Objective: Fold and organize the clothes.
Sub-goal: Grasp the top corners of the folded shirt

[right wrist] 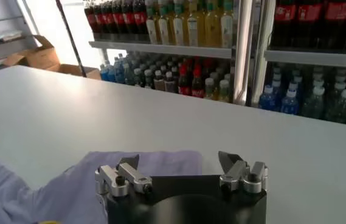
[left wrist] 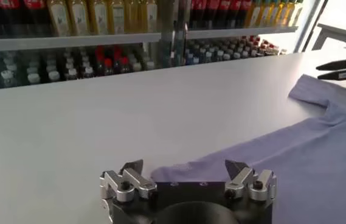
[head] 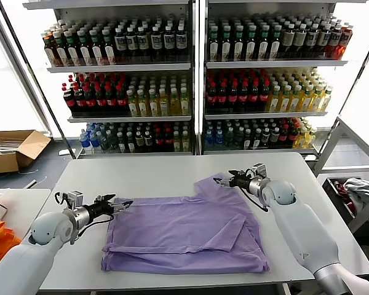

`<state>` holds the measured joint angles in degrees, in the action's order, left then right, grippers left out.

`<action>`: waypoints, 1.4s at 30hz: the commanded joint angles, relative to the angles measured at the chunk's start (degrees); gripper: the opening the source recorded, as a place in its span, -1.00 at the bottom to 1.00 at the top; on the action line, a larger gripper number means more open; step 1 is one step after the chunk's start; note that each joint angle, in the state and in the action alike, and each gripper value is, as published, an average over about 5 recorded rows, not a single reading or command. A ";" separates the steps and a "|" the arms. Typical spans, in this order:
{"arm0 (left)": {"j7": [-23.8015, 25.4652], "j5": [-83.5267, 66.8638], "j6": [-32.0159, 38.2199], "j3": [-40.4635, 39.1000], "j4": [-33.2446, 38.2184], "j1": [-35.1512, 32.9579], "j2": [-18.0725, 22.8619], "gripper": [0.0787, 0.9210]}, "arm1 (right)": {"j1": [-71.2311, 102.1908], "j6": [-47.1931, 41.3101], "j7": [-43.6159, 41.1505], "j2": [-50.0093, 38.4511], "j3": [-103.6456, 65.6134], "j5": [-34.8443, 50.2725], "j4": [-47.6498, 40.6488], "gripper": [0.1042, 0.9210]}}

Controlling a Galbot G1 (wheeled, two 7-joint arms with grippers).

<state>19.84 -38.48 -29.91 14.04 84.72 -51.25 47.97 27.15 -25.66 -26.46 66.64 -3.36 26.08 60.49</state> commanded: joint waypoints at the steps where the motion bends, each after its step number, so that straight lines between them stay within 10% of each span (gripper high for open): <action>1: 0.14 0.63 -0.25 0.13 -1.40 -1.88 0.66 0.77 | -1.06 -0.24 0.50 1.63 1.37 -0.40 -3.05 0.76; 14: 0.17 0.41 -1.21 1.77 -1.08 -3.26 1.59 0.70 | 0.22 -1.61 1.09 2.46 2.14 0.52 -0.56 0.24; 32: -0.58 -1.50 -2.40 3.00 2.29 -3.97 1.56 -0.51 | 6.81 -3.14 3.21 0.89 -1.28 6.77 9.94 -0.95; 42: -1.62 -3.34 -2.38 6.88 10.14 -7.14 0.64 -0.97 | 12.08 -4.84 5.61 -4.22 -6.35 17.66 25.03 -0.99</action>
<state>19.08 -40.37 -32.39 18.00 88.13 -56.31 49.16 34.85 -29.96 -22.26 65.53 -5.56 35.40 73.06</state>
